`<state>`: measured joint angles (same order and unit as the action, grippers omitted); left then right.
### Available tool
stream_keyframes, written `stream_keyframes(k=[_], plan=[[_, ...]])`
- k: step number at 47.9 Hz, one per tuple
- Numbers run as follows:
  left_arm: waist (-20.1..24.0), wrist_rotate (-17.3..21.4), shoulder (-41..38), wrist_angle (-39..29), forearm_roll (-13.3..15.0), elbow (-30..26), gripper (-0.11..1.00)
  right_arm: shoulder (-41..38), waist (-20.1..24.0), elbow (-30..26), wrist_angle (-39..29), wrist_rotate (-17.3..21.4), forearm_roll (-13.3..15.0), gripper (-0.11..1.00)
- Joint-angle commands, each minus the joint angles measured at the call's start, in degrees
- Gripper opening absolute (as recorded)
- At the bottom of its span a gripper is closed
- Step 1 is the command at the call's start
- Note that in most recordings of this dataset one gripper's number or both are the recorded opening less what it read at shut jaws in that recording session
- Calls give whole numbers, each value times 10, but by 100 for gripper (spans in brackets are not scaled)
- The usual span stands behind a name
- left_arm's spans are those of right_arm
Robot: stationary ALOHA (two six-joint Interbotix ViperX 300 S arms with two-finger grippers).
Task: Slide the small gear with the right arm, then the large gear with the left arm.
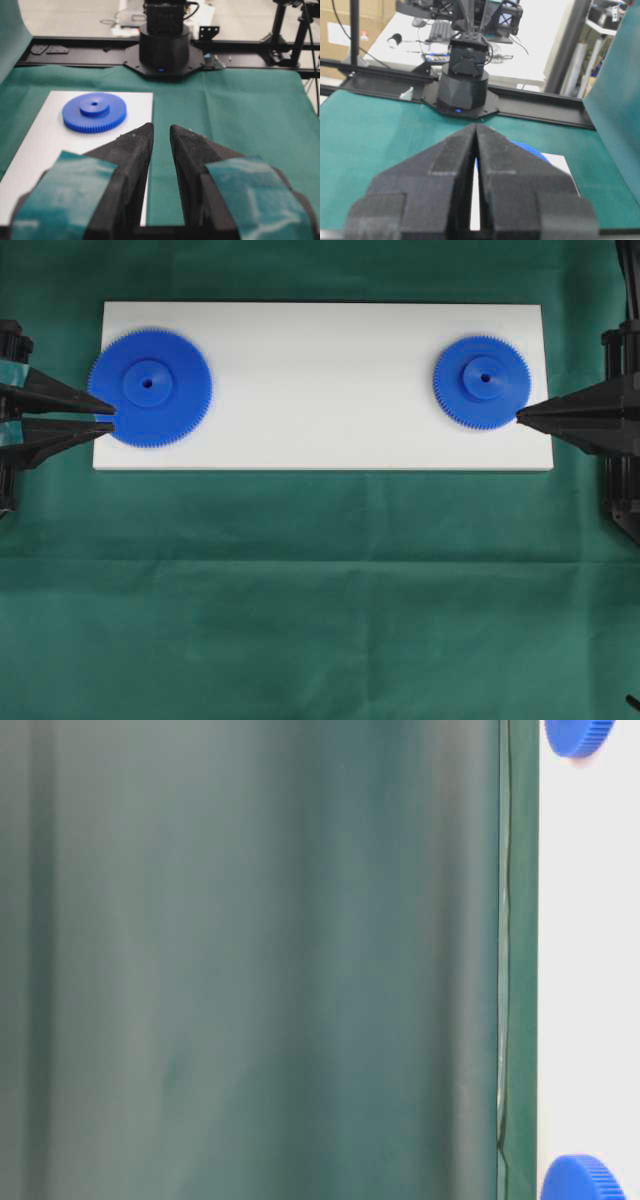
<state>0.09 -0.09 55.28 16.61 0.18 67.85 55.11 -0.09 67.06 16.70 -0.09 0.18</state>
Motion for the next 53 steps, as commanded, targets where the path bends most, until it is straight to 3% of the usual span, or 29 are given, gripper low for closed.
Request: stream_keyframes(k=[1, 10, 24, 42, 53], plan=[[-3, 5, -1, 4, 5, -9, 24, -4, -3, 1, 3, 4, 0, 50], [-4, 5, 0, 3, 6, -12, -1, -2, -10, 16, 4, 9, 0, 50], [-4, 6, 0, 3, 6, -10, -1, 7, -28, 17, 2, 11, 1, 50], [48, 5, 1, -4, 6, -10, -1, 11, -184, 17, -45, 22, 0, 50], [69, 5, 1, -16, 7, -12, -1, 13, -213, 16, -76, 47, 0, 50]])
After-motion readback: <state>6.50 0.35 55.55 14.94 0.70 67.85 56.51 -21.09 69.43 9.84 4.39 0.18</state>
